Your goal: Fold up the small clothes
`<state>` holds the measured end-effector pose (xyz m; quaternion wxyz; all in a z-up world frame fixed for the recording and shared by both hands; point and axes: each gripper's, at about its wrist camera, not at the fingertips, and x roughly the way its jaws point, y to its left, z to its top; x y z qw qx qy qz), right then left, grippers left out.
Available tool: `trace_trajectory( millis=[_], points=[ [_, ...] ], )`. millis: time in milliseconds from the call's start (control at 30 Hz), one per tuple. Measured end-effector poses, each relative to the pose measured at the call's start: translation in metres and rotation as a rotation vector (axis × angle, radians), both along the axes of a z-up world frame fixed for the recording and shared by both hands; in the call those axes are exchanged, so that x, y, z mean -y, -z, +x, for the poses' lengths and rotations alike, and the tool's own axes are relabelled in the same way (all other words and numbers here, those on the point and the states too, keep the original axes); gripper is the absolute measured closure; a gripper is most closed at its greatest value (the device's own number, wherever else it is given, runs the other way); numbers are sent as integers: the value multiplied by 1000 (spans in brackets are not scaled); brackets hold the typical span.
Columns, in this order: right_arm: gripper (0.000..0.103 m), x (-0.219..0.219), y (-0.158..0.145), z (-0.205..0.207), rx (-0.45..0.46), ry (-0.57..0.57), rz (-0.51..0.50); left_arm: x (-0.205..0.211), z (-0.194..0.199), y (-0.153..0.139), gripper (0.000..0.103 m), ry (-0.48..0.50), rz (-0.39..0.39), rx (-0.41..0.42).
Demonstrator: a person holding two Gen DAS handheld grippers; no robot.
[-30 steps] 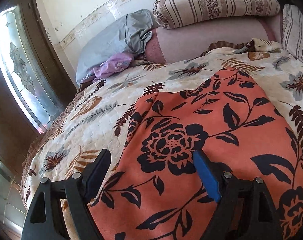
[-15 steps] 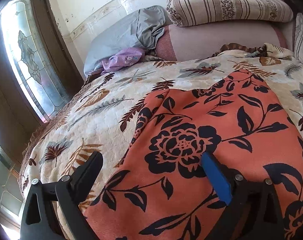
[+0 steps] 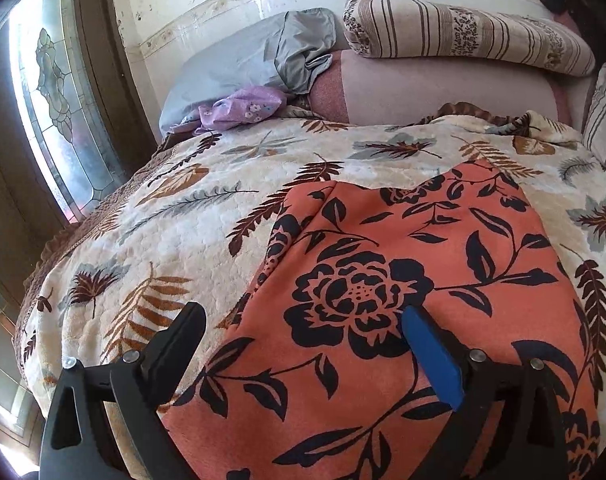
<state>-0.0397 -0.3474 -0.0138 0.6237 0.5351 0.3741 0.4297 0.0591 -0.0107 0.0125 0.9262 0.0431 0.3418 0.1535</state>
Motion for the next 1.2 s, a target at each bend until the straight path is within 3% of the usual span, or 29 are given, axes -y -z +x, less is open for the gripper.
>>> trace_trajectory(
  millis=[200,367,567,800,833,900,967,1033,1100,1133,1200],
  points=[
    [18,-2,4,4,-32,22,-41,-16,-16,-27,4,32,-134,116],
    [18,-17,-2,10,-22,34,-88,-56,-45,-43,4,-31,-220,210],
    [18,-45,2,11,-42,-2,-238,-101,-50,-12,5,-63,-317,26],
    [18,-58,14,13,-105,15,-356,-127,-71,-34,5,-57,-472,161],
    [18,-60,16,14,-114,13,-372,-125,-68,-32,5,-56,-461,136],
    [18,-65,19,16,-135,2,-402,-119,-51,-12,5,-24,-446,-9],
    [18,-71,18,18,-135,-5,-417,-114,-36,20,15,8,-457,-165],
    [18,-76,15,19,-120,-9,-431,-120,-39,22,16,23,-520,-107],
    [18,-81,16,19,-132,-11,-439,-116,-47,13,16,48,-407,-15],
    [18,-83,18,18,-140,-13,-443,-115,-47,14,16,51,-398,-16],
    [18,-86,22,20,-163,-13,-457,-120,-43,18,16,77,-499,-51]
  ],
)
